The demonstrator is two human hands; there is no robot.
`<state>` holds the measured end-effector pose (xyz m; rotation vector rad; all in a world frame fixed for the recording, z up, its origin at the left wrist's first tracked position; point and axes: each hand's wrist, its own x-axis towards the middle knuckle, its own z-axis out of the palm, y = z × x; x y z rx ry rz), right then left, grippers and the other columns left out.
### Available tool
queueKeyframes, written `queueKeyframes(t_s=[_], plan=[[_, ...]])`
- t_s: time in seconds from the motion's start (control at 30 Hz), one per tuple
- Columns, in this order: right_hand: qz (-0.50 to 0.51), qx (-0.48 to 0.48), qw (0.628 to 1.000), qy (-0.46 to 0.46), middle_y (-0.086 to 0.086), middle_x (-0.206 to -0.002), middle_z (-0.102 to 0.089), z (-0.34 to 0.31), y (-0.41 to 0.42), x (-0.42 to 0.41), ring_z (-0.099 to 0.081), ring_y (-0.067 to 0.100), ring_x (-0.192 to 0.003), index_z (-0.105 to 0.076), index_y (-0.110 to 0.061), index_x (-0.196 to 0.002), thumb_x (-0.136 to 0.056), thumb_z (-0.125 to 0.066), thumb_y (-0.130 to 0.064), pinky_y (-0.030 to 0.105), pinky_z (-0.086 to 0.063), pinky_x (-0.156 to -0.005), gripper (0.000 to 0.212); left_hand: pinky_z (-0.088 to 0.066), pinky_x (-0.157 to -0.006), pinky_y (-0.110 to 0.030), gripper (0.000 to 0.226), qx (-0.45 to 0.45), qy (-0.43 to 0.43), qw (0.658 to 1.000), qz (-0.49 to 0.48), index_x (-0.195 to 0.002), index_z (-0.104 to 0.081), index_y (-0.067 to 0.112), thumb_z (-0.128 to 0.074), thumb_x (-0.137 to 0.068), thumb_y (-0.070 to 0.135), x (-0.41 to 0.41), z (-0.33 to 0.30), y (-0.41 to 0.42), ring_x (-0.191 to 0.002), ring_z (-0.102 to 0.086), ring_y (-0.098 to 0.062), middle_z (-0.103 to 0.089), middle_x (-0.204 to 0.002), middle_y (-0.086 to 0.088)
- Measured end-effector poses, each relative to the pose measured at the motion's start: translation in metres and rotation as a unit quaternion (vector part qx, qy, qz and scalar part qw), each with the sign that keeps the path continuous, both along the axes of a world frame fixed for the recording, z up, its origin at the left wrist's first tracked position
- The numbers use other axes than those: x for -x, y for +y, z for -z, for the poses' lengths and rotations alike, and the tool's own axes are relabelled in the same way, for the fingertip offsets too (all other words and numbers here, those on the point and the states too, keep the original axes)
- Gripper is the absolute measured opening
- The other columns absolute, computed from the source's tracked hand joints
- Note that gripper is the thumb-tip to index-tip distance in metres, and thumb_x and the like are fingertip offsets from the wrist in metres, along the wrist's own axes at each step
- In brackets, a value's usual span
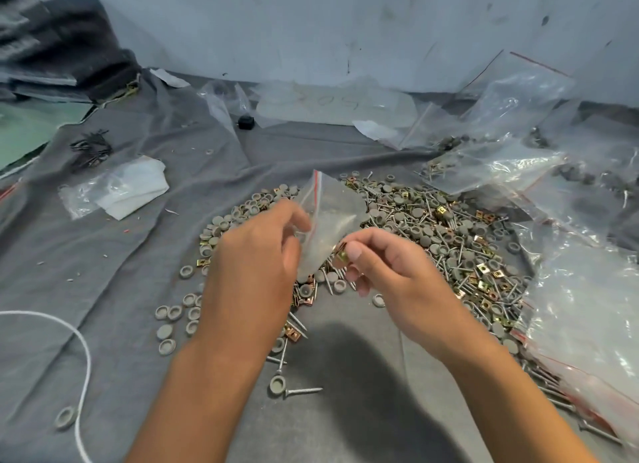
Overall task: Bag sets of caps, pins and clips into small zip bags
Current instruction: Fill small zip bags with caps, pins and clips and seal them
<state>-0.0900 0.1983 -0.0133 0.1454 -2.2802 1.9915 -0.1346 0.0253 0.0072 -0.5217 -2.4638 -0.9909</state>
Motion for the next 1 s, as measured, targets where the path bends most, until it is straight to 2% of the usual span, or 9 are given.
queueKeyframes(t_s=[0.1, 0.23, 0.33, 0.43, 0.53, 0.6, 0.7, 0.87, 1.0], plan=[[0.004, 0.099, 0.994, 0.044, -0.007, -0.083, -0.069, -0.012, 0.001, -0.005, -0.061, 0.007, -0.075, -0.067, -0.011, -0.100, -0.092, -0.063, -0.031, 0.020, -0.050, -0.064, 0.022, -0.049, -0.070, -0.027, 0.022, -0.004, -0.015, 0.999, 0.045, -0.095, -0.069, 0.031, -0.072, -0.087, 0.011, -0.004, 0.002, 0.007, -0.072, -0.062, -0.005, -0.071, -0.087, 0.016], [0.070, 0.092, 0.986, 0.117, -0.007, -0.084, -0.071, -0.022, 0.000, -0.011, -0.065, 0.005, -0.076, -0.066, -0.015, -0.103, -0.090, -0.067, -0.024, 0.017, -0.051, -0.068, 0.016, -0.054, -0.074, -0.033, 0.023, 0.012, -0.018, 0.994, 0.109, -0.103, -0.070, 0.031, -0.079, -0.082, 0.025, -0.010, -0.001, 0.016, -0.073, -0.061, -0.002, -0.069, -0.094, 0.018], [0.134, -0.060, 0.969, 0.200, -0.010, -0.094, -0.073, -0.025, 0.004, -0.016, -0.069, 0.012, -0.086, -0.071, -0.024, -0.113, -0.092, -0.069, -0.024, 0.023, -0.055, -0.073, 0.021, -0.054, -0.076, -0.036, 0.032, 0.050, -0.035, 0.990, 0.127, -0.109, -0.070, 0.030, -0.080, -0.080, 0.037, -0.014, -0.004, 0.021, -0.075, -0.061, -0.003, -0.069, -0.099, 0.018], [0.167, -0.258, 0.909, 0.281, -0.008, -0.100, -0.072, -0.024, 0.007, -0.017, -0.067, 0.011, -0.091, -0.076, -0.016, -0.108, -0.091, -0.074, -0.018, 0.022, -0.052, -0.077, 0.017, -0.054, -0.072, -0.034, 0.038, 0.081, -0.027, 0.988, 0.129, -0.107, -0.069, 0.030, -0.080, -0.075, 0.047, -0.019, -0.009, 0.023, -0.072, -0.058, -0.002, -0.062, -0.088, 0.022], [0.176, -0.348, 0.862, 0.324, -0.006, -0.100, -0.072, -0.022, 0.010, -0.018, -0.063, 0.013, -0.093, -0.077, -0.013, -0.101, -0.091, -0.076, -0.018, 0.022, -0.049, -0.084, 0.011, -0.055, -0.081, -0.032, 0.052, 0.069, -0.045, 0.988, 0.131, -0.121, -0.066, 0.035, -0.081, -0.074, 0.050, -0.021, -0.011, 0.023, -0.091, -0.063, -0.001, -0.068, -0.106, 0.023], [0.178, -0.361, 0.853, 0.332, -0.006, -0.098, -0.071, -0.022, 0.011, -0.019, -0.061, 0.010, -0.091, -0.076, -0.012, -0.097, -0.090, -0.076, -0.019, 0.019, -0.046, -0.083, 0.010, -0.054, -0.086, -0.032, 0.057, 0.052, -0.041, 0.990, 0.122, -0.126, -0.065, 0.036, -0.082, -0.074, 0.050, -0.021, -0.013, 0.021, -0.099, -0.063, 0.000, -0.068, -0.114, 0.022], [0.199, -0.350, 0.862, 0.307, -0.015, -0.094, -0.064, -0.021, 0.010, -0.020, -0.050, -0.007, -0.084, -0.073, -0.014, -0.099, -0.084, -0.080, -0.018, 0.008, -0.039, -0.078, 0.017, -0.055, -0.084, -0.034, 0.052, 0.028, -0.018, 0.995, 0.099, -0.121, -0.069, 0.029, -0.080, -0.074, 0.047, -0.022, -0.015, 0.020, -0.095, -0.066, -0.003, -0.070, -0.107, 0.018], [0.188, -0.215, 0.926, 0.247, -0.016, -0.092, -0.070, -0.022, 0.009, -0.020, -0.059, 0.007, -0.070, -0.064, -0.021, -0.103, -0.078, -0.086, -0.017, 0.010, -0.042, -0.066, 0.034, -0.055, -0.071, -0.028, 0.028, 0.014, 0.003, 0.995, 0.097, -0.105, -0.075, 0.028, -0.082, -0.078, 0.027, -0.020, -0.016, 0.015, -0.070, -0.062, -0.001, -0.068, -0.089, 0.020], [0.151, -0.152, 0.958, 0.189, -0.017, -0.094, -0.076, -0.023, 0.009, -0.019, -0.071, 0.008, -0.079, -0.063, -0.026, -0.108, -0.077, -0.084, -0.028, 0.010, -0.048, -0.068, 0.038, -0.055, -0.075, -0.023, 0.038, 0.013, 0.028, 0.991, 0.133, -0.117, -0.072, 0.027, -0.079, -0.080, 0.031, -0.017, -0.017, 0.009, -0.069, -0.062, -0.001, -0.070, -0.101, 0.018]])
